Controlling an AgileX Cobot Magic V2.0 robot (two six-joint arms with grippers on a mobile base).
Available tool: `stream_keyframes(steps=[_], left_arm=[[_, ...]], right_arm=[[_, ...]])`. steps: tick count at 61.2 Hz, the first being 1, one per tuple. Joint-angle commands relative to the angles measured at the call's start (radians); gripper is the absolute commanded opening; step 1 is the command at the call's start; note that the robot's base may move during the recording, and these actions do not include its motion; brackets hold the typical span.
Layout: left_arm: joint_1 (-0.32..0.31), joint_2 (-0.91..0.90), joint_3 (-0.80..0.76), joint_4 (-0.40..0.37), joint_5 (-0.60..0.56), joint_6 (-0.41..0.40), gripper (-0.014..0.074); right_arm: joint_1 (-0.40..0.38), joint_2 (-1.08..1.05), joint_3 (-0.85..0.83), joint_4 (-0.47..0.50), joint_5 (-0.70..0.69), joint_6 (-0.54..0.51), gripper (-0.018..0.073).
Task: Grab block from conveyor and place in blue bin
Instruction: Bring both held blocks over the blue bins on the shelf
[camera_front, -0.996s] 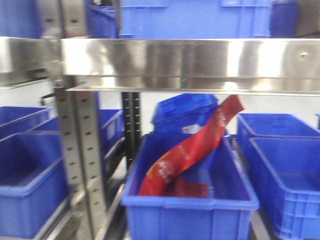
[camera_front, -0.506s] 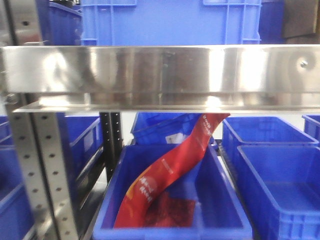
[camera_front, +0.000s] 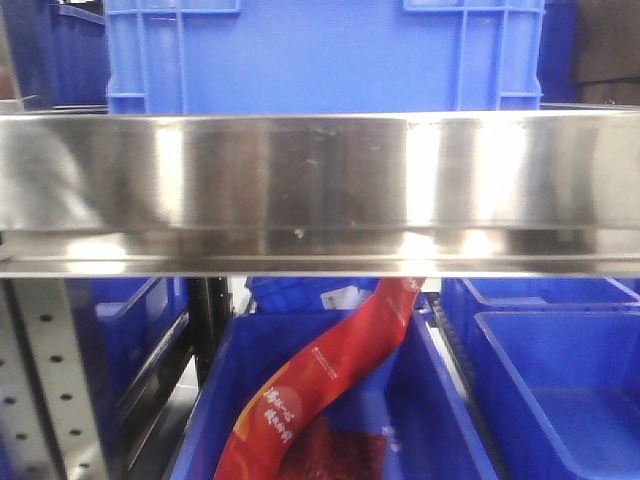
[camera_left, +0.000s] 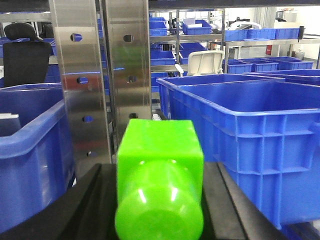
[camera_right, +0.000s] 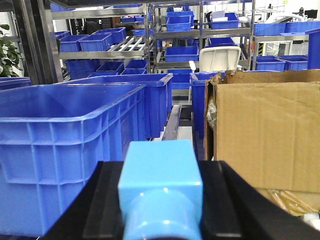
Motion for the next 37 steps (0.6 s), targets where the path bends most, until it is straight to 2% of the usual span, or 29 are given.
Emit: stream_keyframes(steps=[1,37], left_arm=[[-0.005,-0.004,0.002,-0.002,-0.016,0.001,-0.0111],[-0.005,-0.004,0.002,-0.002,-0.016,0.001,-0.0111]], right_arm=[[0.001,-0.005,-0.003,-0.009,-0.024,-0.006,-0.0162],[0.001,-0.005,-0.003,-0.009,-0.024,-0.006,-0.0162]])
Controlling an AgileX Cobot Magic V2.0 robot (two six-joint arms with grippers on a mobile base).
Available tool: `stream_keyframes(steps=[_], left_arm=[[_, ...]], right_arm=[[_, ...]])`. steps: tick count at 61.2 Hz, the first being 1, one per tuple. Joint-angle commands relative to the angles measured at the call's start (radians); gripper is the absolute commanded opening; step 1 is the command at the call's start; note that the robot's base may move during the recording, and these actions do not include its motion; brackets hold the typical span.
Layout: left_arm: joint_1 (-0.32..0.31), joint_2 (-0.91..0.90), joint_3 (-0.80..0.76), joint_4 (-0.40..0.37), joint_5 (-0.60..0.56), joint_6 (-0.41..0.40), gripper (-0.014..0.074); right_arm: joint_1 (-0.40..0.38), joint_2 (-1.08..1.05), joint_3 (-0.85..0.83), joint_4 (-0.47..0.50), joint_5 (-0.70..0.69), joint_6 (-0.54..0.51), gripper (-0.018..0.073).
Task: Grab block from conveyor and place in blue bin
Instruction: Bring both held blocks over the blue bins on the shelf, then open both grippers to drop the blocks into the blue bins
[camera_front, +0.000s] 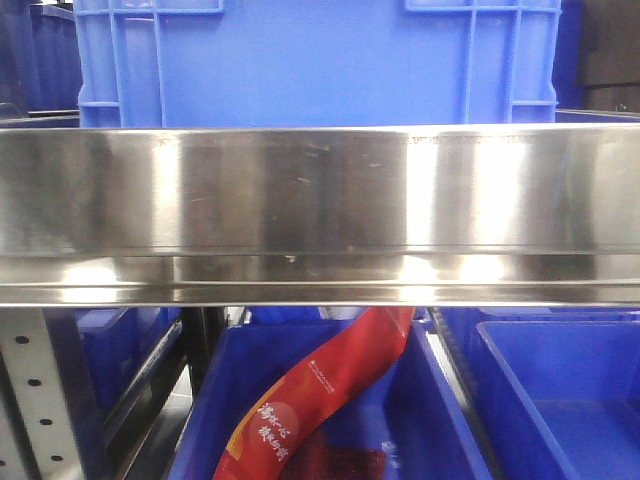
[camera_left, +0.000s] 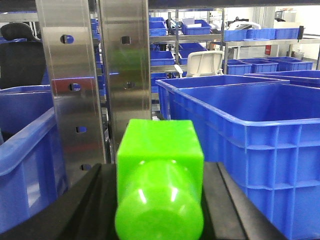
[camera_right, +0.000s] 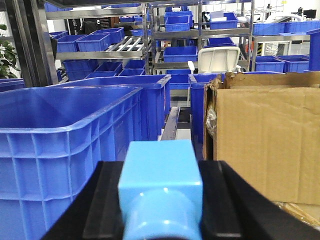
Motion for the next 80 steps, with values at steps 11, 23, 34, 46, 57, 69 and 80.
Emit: stream_keyframes(steps=[11,23,34,46,57,69,80], left_arm=[[-0.005,-0.004,0.002,-0.002,-0.016,0.001,-0.0111],[-0.005,-0.004,0.002,-0.002,-0.024,0.001,-0.0111],[-0.005,-0.004,0.002,-0.002,-0.094,0.001,-0.0111],[-0.005,0.037,-0.023,-0.049,-0.136,0.001,-0.0111],[-0.029,0.203,-0.170,-0.064,-0.040,0.001,-0.0111],[-0.128,0.432,-0.346,-0.064,-0.037,0.001,-0.0111],[-0.246,0.612,-0.480,-0.064,-0.037,0.001,-0.0111]], right_arm=[[0.001,-0.005,-0.003,-0.009,-0.024,-0.006,-0.0162],[0.001,-0.005,-0.003,-0.009,-0.024,-0.006,-0.0162],[0.001,-0.005,-0.003,-0.009,-0.046,-0.006,-0.0162],[0.001,0.005,-0.029,-0.009,-0.052,-0.006,-0.0162],[0.032,0.127,-0.135,-0.009,-0.047,-0.008,-0.0162],[0.144,0.343,-0.266,-0.009,-0.069,-0.008,-0.0162],[0.233,0.530,-0.382,-0.009,-0.128,-0.008,-0.0162]])
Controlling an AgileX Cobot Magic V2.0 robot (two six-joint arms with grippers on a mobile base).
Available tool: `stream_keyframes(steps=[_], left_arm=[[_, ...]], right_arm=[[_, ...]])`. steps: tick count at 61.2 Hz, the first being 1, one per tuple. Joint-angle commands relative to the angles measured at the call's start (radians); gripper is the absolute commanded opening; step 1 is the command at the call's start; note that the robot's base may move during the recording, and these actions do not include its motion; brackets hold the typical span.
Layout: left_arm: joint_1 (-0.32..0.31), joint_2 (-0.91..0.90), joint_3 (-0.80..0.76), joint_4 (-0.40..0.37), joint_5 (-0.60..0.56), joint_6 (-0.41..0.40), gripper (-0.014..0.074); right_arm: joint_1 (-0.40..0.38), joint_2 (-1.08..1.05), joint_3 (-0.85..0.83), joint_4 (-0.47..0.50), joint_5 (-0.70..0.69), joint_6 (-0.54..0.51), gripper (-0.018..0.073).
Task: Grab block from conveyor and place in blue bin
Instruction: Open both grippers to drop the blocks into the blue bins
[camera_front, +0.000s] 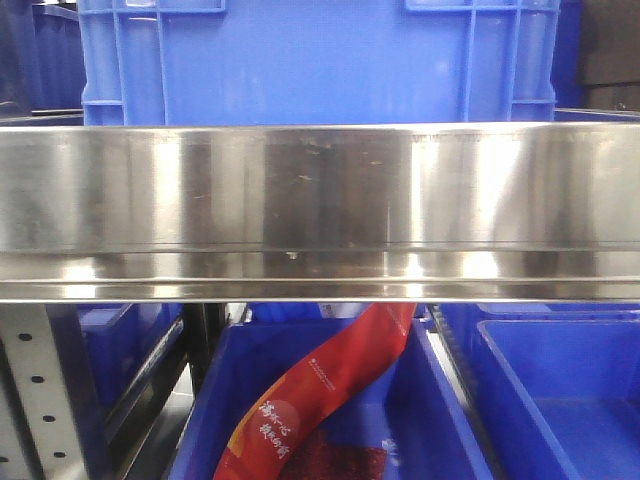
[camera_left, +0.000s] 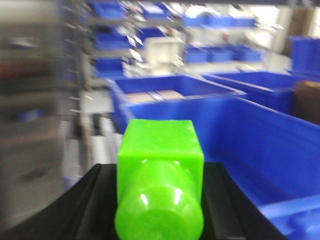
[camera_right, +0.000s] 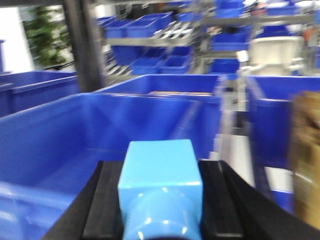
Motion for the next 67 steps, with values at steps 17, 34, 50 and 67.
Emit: stream_keyframes(steps=[17,34,50,67], left_arm=[[-0.198,0.312,-0.226,-0.007,-0.066,0.001,-0.0111],[-0.223,0.504,-0.320,-0.007,-0.090,0.001,-0.0017],[-0.225,0.523,-0.330,-0.019,-0.084,0.001,0.0352],[-0.225,0.498,-0.330,-0.019,-0.056,0.001,0.0312]], right_arm=[[0.130,0.352,-0.254,-0.009,-0.065,-0.008,-0.0162],[0.134,0.518,-0.355,-0.009,-0.067,-0.008,-0.0136],[0.134,0.556,-0.374,-0.009,-0.038,-0.008,0.0399],[0.134,0.509,-0.374,-0.009,0.004,-0.008,0.0411]])
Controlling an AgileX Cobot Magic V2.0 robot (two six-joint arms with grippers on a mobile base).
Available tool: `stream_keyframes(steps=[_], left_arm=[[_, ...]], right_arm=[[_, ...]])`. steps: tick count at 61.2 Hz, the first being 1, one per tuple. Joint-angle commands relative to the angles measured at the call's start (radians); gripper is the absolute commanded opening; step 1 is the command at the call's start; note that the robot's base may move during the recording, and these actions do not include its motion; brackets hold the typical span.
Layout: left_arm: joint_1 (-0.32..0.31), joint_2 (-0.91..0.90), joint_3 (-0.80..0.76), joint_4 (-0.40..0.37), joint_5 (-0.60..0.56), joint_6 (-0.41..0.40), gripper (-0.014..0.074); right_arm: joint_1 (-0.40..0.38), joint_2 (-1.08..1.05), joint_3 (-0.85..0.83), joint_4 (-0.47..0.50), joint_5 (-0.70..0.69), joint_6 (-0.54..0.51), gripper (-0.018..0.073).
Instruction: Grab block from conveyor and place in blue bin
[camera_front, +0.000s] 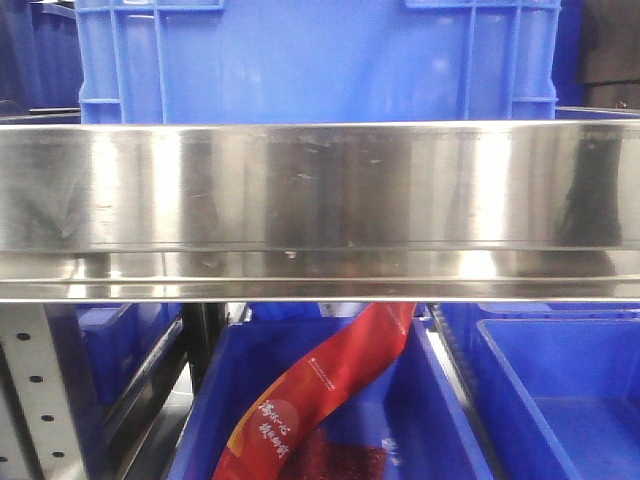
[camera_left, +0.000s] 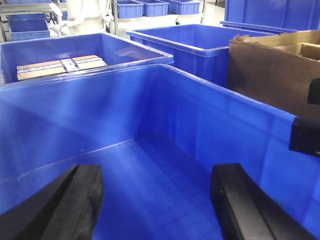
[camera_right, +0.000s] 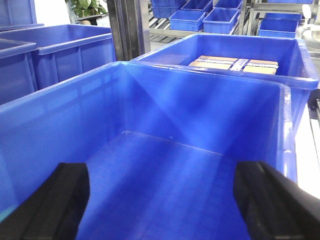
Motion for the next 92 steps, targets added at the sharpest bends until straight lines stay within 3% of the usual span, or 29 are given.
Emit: stream_keyframes(steps=[1,7,16,20,30,41,55,67,79,92], left_arm=[[-0.008,-0.030,-0.011,-0.007,0.014,0.001,0.0297],[-0.008,-0.055,-0.011,-0.004,0.043,0.001,0.0163],[-0.002,-0.064,-0.011,0.022,0.038,0.001,-0.0078],[-0.002,-0.067,-0.011,0.064,0.053,0.001,-0.0111],[-0.002,-0.132,0.004,0.049,0.077,0.001,-0.0111],[-0.002,-0.262,0.117,0.010,0.058,0.001,-0.0111],[-0.002,-0.481,0.403,-0.056,0.054,0.001,-0.0111],[-0.002,-0.721,0.679,-0.086,0.027,0.001,-0.0111],[-0.002,-0.905,0.835,-0.086,0.027,0.001,-0.0111],[-0.002,-1.019,0.862,-0.086,0.024,0.001,-0.0111]], right_arm=[[0.000,-0.046,-0.010,-0.009,0.022,-0.008,0.0396],[-0.002,-0.080,-0.010,-0.009,0.041,-0.008,0.0246],[-0.003,-0.108,-0.010,-0.009,0.046,-0.008,-0.0067],[-0.003,-0.115,-0.010,-0.009,0.055,-0.008,-0.0168],[-0.003,-0.183,0.021,-0.006,0.081,-0.008,-0.0160],[-0.006,-0.308,0.180,-0.011,0.018,-0.008,-0.0160],[-0.006,-0.542,0.465,-0.011,-0.080,-0.008,-0.0160],[-0.006,-0.767,0.709,-0.011,-0.060,-0.008,-0.0160],[-0.006,-0.922,0.807,-0.011,-0.042,-0.008,-0.0160],[-0.006,-0.987,0.811,-0.011,-0.044,-0.008,-0.0162]])
